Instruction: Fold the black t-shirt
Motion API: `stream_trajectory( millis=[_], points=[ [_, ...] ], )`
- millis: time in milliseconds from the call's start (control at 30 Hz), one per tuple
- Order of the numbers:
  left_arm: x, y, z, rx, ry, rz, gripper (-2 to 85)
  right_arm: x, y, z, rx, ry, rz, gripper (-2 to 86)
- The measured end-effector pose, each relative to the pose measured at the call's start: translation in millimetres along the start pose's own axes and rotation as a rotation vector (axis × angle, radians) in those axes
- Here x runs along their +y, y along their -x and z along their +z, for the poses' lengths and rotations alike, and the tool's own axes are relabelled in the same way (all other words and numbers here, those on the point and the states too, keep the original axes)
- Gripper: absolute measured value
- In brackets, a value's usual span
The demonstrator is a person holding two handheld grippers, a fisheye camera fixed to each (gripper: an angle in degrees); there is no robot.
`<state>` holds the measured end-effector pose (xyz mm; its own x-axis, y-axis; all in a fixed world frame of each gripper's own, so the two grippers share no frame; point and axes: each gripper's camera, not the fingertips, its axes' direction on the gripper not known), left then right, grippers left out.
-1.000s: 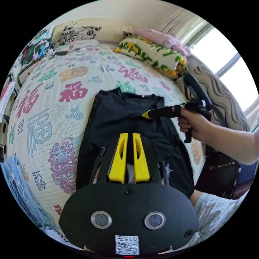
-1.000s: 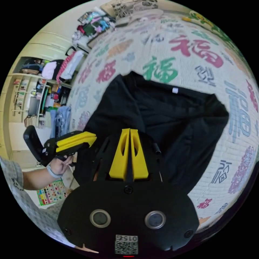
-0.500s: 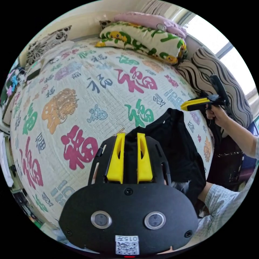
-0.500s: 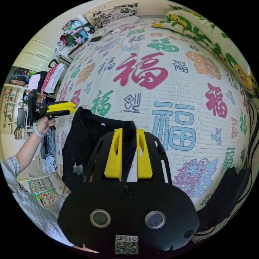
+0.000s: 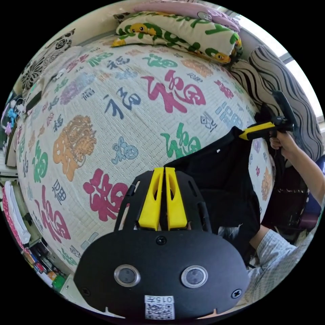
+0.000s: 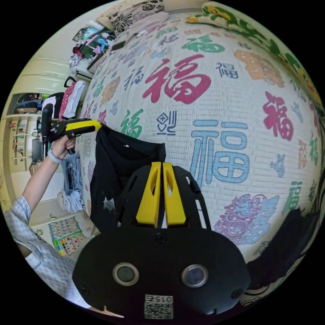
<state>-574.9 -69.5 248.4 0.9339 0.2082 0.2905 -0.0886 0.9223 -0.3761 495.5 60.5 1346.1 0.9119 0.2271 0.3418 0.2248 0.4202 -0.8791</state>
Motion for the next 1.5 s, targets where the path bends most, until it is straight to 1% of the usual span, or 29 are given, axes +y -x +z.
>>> stream_trajectory(
  millis=[33, 167, 233, 300, 400, 467, 567, 633, 700, 733, 767, 833, 933, 1033, 1100, 1200, 1267, 1300, 1367, 1433, 1500],
  points=[
    [-3, -4, -10, -0.013, -0.028, -0.001, -0.1, 0, 9, -8, 0.055, -0.013, -0.030, -1.0],
    [-19, -13, -37, -0.082, -0.093, 0.007, -0.1, -7, 24, -33, 0.164, -0.075, -0.045, -0.9],
    [-31, -17, -53, -0.153, -0.141, -0.001, -0.1, -11, 26, -51, 0.212, -0.160, -0.028, -0.8],
    [-36, -19, -65, -0.217, -0.191, -0.003, -0.1, -11, 26, -64, 0.201, -0.229, 0.004, -0.7],
    [-34, -21, -79, -0.205, -0.237, -0.008, 0.0, 2, 30, -65, 0.178, -0.234, 0.018, -0.5],
    [-20, -27, -82, -0.190, -0.243, 0.017, 0.1, 25, 37, -58, 0.169, -0.223, -0.014, -0.5],
    [35, -46, -81, -0.203, -0.265, 0.101, 0.1, 89, 52, -43, 0.069, -0.213, -0.097, -0.5],
    [99, -59, -78, -0.154, -0.272, 0.135, 0.1, 156, 69, -19, -0.007, -0.182, -0.175, -0.4],
    [150, -67, -74, -0.080, -0.259, 0.114, 0.1, 203, 83, 6, -0.054, -0.127, -0.211, -0.4],
    [183, -70, -69, -0.019, -0.232, 0.067, 0.1, 232, 92, 25, -0.076, -0.082, -0.218, -0.4],
    [199, -72, -65, 0.011, -0.208, 0.037, 0.1, 245, 96, 34, -0.083, -0.059, -0.214, -0.4],
    [255, -84, -47, 0.096, -0.118, -0.077, 0.1, 291, 111, 75, -0.105, 0.042, -0.199, -0.2],
    [309, -98, -21, 0.112, -0.015, -0.187, 0.1, 337, 119, 120, -0.127, 0.135, -0.137, 0.0],
    [348, -102, -3, 0.141, 0.008, -0.276, 0.0, 369, 123, 157, -0.103, 0.182, -0.126, 0.5],
    [361, -103, 7, 0.135, 0.040, -0.292, -0.1, 381, 120, 176, -0.110, 0.226, -0.109, 1.1],
    [378, -98, 24, 0.073, 0.200, -0.338, -0.5, 391, 111, 189, -0.049, 0.287, -0.040, 1.9],
    [385, -93, 14, 0.074, 0.180, -0.334, -0.6, 396, 109, 181, 0.012, 0.257, -0.034, 1.6],
    [385, -90, 2, 0.083, 0.131, -0.326, -0.7, 397, 111, 172, 0.044, 0.211, -0.046, 1.2],
    [379, -86, -16, 0.121, 0.040, -0.311, -0.7, 398, 117, 160, 0.034, 0.127, -0.058, 0.4],
    [363, -85, -22, 0.185, -0.031, -0.257, -0.8, 392, 125, 167, -0.100, 0.086, -0.070, -0.2],
    [352, -85, -12, 0.182, 0.014, -0.220, -0.8, 387, 127, 193, -0.183, 0.146, -0.034, -0.4]
  ],
)
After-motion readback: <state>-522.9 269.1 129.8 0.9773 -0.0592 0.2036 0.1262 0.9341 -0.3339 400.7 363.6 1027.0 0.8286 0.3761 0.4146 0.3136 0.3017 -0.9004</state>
